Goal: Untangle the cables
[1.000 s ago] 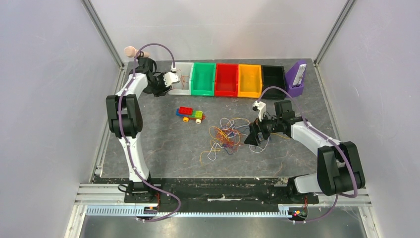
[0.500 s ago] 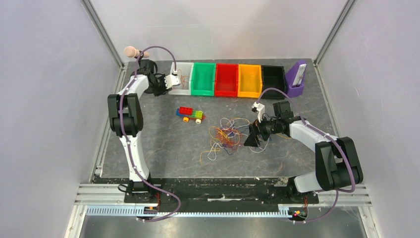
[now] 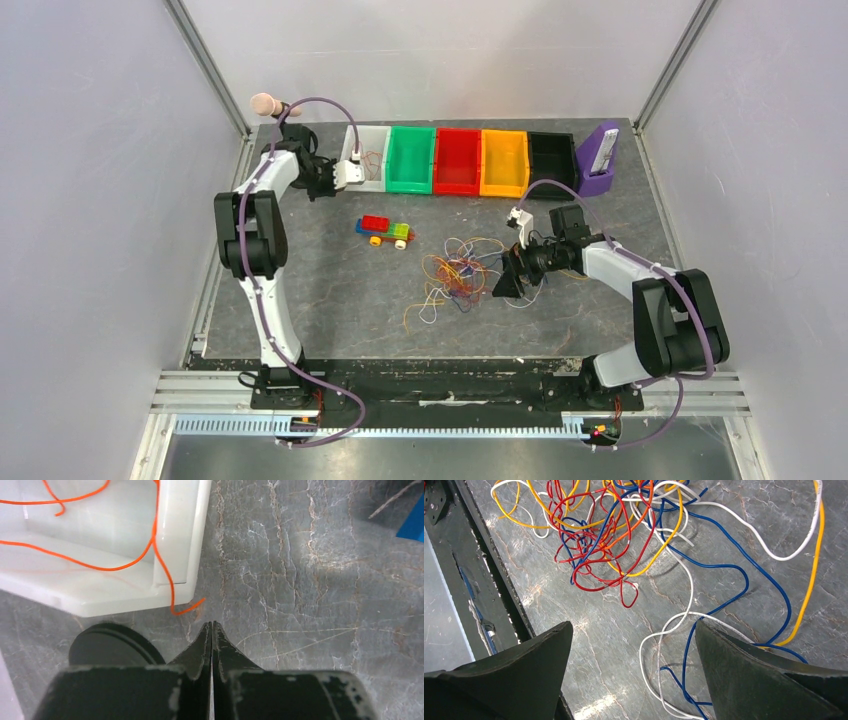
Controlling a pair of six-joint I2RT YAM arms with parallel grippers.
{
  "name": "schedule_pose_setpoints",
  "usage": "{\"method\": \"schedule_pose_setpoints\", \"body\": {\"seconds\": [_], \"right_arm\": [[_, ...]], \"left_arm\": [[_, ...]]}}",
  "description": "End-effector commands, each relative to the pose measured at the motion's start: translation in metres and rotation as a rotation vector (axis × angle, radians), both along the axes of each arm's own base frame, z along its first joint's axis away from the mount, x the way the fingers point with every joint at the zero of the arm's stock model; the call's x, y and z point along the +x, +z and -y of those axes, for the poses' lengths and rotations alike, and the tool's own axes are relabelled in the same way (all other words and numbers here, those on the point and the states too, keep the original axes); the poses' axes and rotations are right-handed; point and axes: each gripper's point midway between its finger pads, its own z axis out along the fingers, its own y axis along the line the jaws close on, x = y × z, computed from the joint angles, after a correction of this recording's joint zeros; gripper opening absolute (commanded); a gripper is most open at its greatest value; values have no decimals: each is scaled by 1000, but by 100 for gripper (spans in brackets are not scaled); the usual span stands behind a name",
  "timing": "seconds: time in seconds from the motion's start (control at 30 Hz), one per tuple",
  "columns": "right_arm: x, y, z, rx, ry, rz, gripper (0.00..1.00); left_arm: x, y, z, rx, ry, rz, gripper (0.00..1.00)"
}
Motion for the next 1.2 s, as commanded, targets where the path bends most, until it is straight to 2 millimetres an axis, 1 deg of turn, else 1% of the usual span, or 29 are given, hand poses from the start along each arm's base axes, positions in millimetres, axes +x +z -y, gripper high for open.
{"method": "schedule_pose_setpoints", "body": {"seconds": [0.0,0.03,0.1,0.13,0.17,0.2,0.23,0.27,0.33,0.4,0.47,0.53,0.63,0.73,0.83,0.9,1.03,1.17], "right_arm": [[9,12,-6,37,25,35,95],[9,12,-5,37,24,33,95],[8,12,-6,39,26,30,95],[8,12,-6,39,27,29,95],[8,11,-6,38,28,30,95],[8,11,-6,38,28,29,95],[8,11,-6,38,29,29,95],[8,11,-6,38,31,31,95],[7,11,-5,35,32,28,95],[6,10,-4,31,36,29,95],[5,9,-4,27,37,29,95],[4,8,-3,26,37,25,95],[4,7,-4,28,37,18,95],[4,6,-3,28,35,17,95],[4,5,-2,26,31,12,95],[3,4,-1,25,27,7,95],[3,3,0,22,24,5,94],[5,3,0,24,22,6,94]], "left_arm": [[1,59,16,-68,-6,85,2],[1,63,20,-74,-3,87,2],[2,64,18,-69,29,81,2],[3,61,25,-52,37,73,2],[8,58,25,-37,57,75,9],[13,55,19,-22,81,72,24],[16,51,14,-12,93,69,42],[18,47,10,-5,93,66,52],[18,38,9,11,56,67,58],[18,32,9,22,22,68,59],[24,29,11,14,18,86,58],[29,27,13,0,16,100,55],[38,22,12,8,20,112,51],[43,12,8,28,22,104,50],[47,7,6,39,22,105,45],[49,7,7,38,24,112,39],[51,15,10,11,32,126,24],[41,27,13,-1,15,113,8]]}}
